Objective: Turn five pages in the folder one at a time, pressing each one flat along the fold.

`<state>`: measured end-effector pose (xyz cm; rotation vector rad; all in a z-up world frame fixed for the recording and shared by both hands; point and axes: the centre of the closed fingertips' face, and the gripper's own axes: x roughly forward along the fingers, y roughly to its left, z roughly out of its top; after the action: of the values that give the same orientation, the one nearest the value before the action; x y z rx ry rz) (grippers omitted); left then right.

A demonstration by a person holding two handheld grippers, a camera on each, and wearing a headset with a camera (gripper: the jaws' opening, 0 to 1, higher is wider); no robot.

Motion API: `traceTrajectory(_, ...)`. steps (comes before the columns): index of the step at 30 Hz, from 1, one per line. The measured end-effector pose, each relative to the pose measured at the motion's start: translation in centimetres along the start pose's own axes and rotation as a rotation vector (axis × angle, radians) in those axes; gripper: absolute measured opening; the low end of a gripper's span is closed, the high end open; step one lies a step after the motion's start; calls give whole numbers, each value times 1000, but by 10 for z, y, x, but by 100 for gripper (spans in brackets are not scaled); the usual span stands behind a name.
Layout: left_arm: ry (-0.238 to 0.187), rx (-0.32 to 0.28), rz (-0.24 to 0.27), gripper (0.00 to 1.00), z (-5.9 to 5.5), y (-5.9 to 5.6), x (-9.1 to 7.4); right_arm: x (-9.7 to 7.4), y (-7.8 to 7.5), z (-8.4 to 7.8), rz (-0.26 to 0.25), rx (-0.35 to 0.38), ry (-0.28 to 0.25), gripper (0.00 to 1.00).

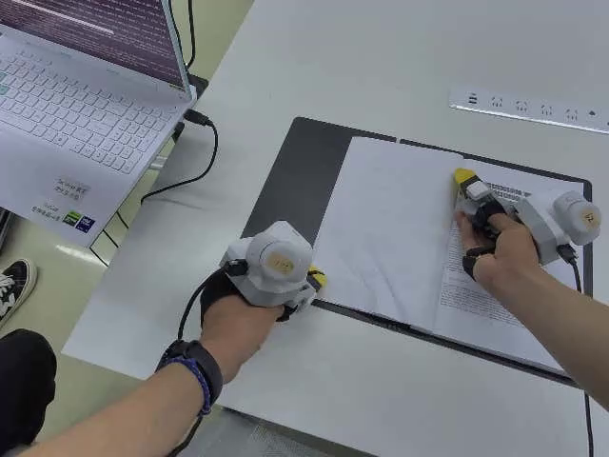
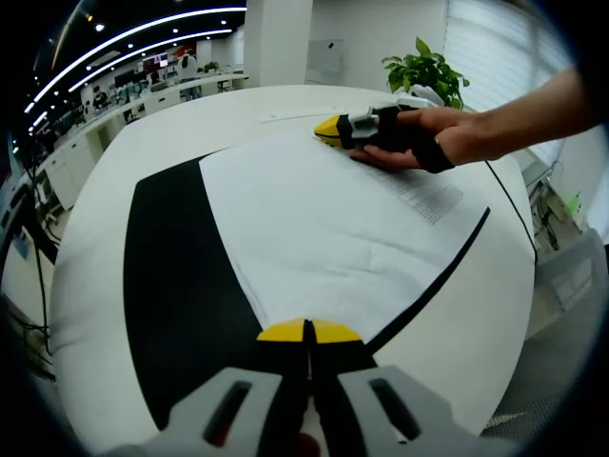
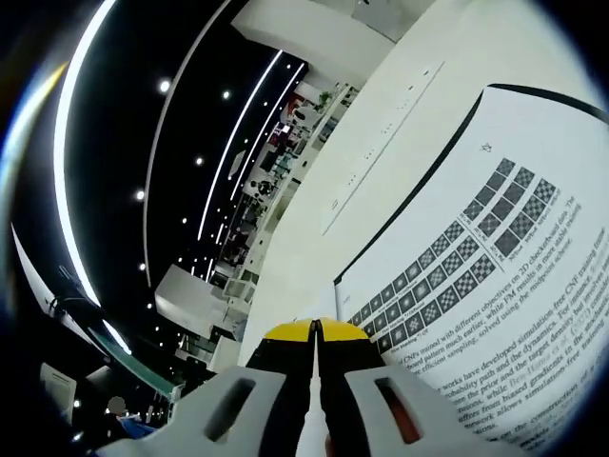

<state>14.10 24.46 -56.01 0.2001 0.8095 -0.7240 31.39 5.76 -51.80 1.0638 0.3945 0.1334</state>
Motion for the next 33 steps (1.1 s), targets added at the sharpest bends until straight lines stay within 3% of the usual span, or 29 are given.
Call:
traceTrajectory(3,-2,-1,6,0,0,0,0,14,-13,11,-6,15,-16,0)
traceTrajectory(14,0,3,7,0,0,0,0,51,-29,21,-22,-4,3,0)
traceTrajectory(19,-3,-4,12,0,0,0,0,47,-29,17,12,-21,17,0)
traceTrajectory(22,-5,-5,13,0,0,-1,0,44,-29,11,41,-52,57,0)
traceTrajectory(26,-5,-6,11,0,0,-1,0,35,-29,5,50,-74,68,0)
traceTrajectory(29,-15,-42,12,0,0,0,0,26,-26,-1,63,-86,77,0)
traceTrajectory(33,-16,-25,19,0,0,-1,-1,14,-25,-9,79,-100,93,0)
